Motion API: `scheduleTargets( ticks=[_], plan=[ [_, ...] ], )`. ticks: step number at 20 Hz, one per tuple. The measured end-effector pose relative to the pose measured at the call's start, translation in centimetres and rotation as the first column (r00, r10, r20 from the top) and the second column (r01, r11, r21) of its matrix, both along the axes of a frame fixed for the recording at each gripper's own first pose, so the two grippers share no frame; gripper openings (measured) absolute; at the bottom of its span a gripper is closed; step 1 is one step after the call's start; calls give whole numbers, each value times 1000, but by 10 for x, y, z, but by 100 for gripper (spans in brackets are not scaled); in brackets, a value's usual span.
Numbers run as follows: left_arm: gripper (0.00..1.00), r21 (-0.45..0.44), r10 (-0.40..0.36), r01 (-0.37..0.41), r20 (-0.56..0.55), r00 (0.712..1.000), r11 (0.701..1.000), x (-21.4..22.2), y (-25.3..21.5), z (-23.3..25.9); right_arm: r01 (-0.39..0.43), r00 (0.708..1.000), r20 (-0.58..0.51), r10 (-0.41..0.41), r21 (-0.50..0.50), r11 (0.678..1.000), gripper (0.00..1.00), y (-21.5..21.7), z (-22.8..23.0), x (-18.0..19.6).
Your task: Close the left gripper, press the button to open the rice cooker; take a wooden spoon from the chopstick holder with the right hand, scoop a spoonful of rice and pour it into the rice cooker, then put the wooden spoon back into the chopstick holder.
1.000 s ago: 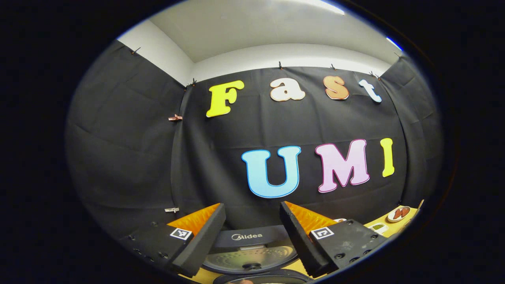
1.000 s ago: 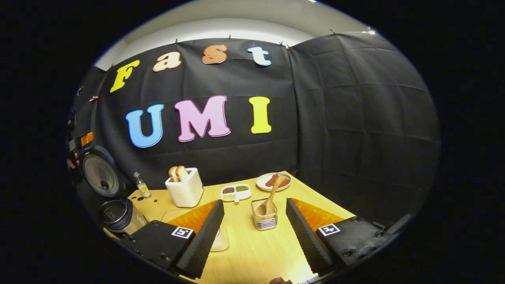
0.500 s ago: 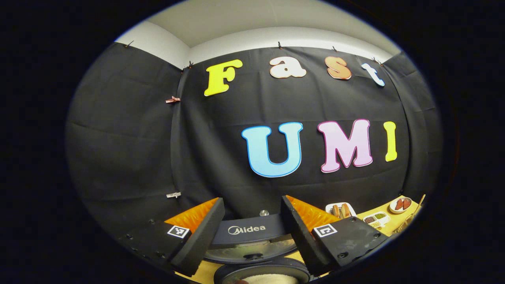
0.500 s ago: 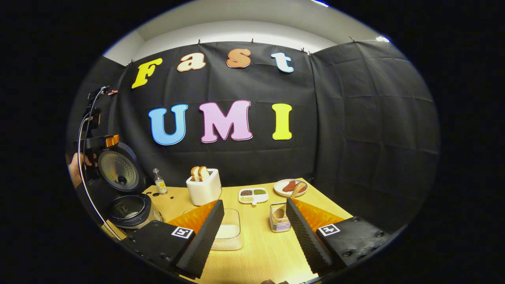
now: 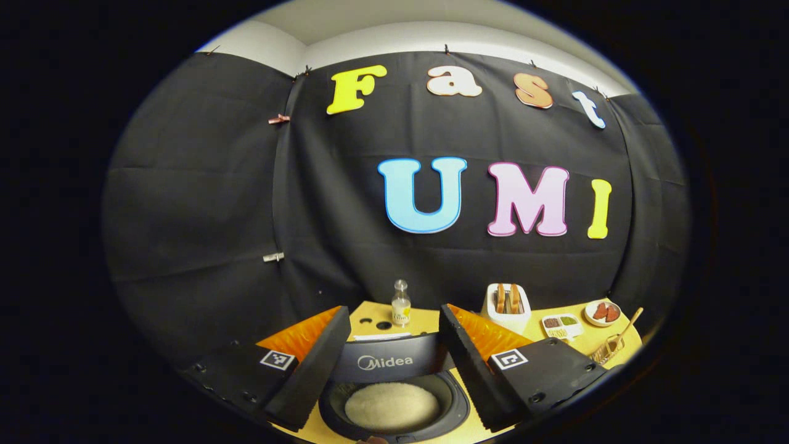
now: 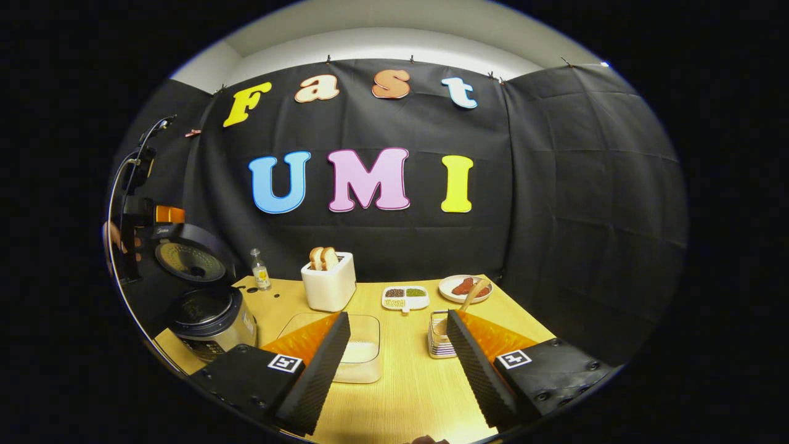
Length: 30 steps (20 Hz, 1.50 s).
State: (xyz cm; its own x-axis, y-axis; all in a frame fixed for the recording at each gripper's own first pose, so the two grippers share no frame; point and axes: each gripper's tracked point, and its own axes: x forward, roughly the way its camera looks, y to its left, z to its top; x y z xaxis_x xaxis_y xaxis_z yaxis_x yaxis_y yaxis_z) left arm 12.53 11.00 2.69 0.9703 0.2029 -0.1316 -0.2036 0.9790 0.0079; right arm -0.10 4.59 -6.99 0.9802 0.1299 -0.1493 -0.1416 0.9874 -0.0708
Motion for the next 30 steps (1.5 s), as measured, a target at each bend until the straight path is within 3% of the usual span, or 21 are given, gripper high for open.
scheduleTargets(
  ticks=[6,10,13,17,19,25,30],
  plan=[
    [100,-80,-37,26,-141,989,996,-37,-23,-96,-26,999,-40,26,-4,1000,99,-2,-16,-17],
    [98,-25,-42,39,-162,986,999,-45,-26,-132,-24,998,-61,23,-8,1000,99,-9,-20,-22],
    [98,-38,-37,31,-182,983,999,-46,-26,-154,-14,997,-74,14,-4,1000,99,-11,-22,-27],
    [98,10,-49,51,-175,983,999,-49,-27,-156,15,996,-83,-14,2,1000,99,-15,-27,-32],
    [99,-30,-57,52,-198,979,998,-47,-26,-164,31,995,-97,-31,4,1000,99,-18,-33,-35],
    [98,1,-87,89,-167,982,996,-47,-32,-160,82,991,-108,-80,14,997,99,-30,-41,-36],
    [97,-9,-157,157,-19,987,988,-54,-50,-95,76,997,-37,-75,27,997,99,-25,-12,-11]
  ],
)
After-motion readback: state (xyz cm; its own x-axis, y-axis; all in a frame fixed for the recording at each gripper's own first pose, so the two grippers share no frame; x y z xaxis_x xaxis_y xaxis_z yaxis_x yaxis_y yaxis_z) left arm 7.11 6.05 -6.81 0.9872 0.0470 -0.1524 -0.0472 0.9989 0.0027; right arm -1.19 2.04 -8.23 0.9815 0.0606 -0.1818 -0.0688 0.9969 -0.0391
